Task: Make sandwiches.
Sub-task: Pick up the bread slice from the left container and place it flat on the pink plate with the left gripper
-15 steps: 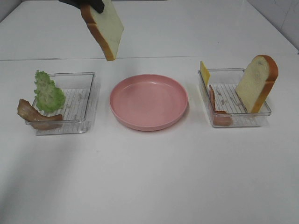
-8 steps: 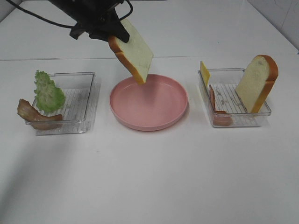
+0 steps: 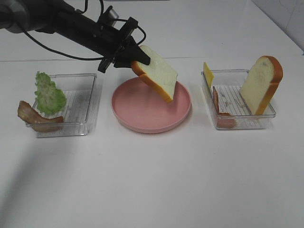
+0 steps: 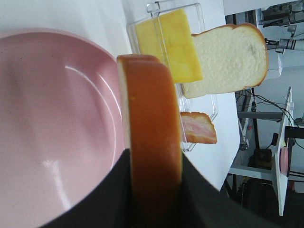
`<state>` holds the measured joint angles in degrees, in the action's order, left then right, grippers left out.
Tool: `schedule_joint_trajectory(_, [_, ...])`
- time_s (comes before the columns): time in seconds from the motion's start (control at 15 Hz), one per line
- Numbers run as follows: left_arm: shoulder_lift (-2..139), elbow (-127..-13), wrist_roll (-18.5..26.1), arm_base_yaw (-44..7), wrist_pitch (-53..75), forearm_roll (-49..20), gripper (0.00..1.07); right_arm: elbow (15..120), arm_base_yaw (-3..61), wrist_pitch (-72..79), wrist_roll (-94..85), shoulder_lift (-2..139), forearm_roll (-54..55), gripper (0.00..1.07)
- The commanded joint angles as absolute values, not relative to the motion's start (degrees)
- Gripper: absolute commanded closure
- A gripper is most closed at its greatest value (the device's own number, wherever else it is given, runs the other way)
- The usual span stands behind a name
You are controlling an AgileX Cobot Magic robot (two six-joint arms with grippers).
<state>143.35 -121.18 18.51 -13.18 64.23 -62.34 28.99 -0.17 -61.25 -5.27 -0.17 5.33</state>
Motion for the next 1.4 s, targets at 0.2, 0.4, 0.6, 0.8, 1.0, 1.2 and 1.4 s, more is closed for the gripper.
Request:
schedule_joint_trajectory(0.2, [145.24, -121.52, 18.79, -14.90, 62.97, -63.43, 1.07, 28.82, -0.52, -60.73, -5.56, -0.86, 5.61, 0.30])
schedule_joint_trajectory(0.4, [146.68, -121.52, 18.62, -15.58, 62.17, -63.31, 1.07, 28.82, -0.52, -60.73, -5.56, -0.86, 5.61, 0.30])
schedule_joint_trajectory(0.6, [146.73, -121.52, 17.48, -15.58, 62.34, -63.14, 1.06, 28.82, -0.52, -60.73, -5.56, -0.86, 5.61, 0.30])
schedule_joint_trajectory(0.8, [146.73, -121.52, 14.61, -15.58, 63.83, -63.08, 0.82, 28.82, -0.52, -60.73, -5.56, -0.86, 5.61, 0.30])
schedule_joint_trajectory(1.0, [146.73, -121.52, 14.55, -15.58, 64.06, -63.08, 0.64, 28.82, -0.52, -60.73, -5.56, -0.86, 5.61, 0.30])
schedule_joint_trajectory(1.2, [146.73, -121.52, 14.78, -15.58, 65.55, -62.74, 0.62, 28.82, -0.52, -60.73, -5.56, -0.86, 5.61, 0.30])
schedule_joint_trajectory(1.4, [146.22, -121.52, 14.73, -15.58, 67.09, -59.82, 0.51, 28.82, -0.52, -60.73, -5.56, -0.86, 5.61, 0.30])
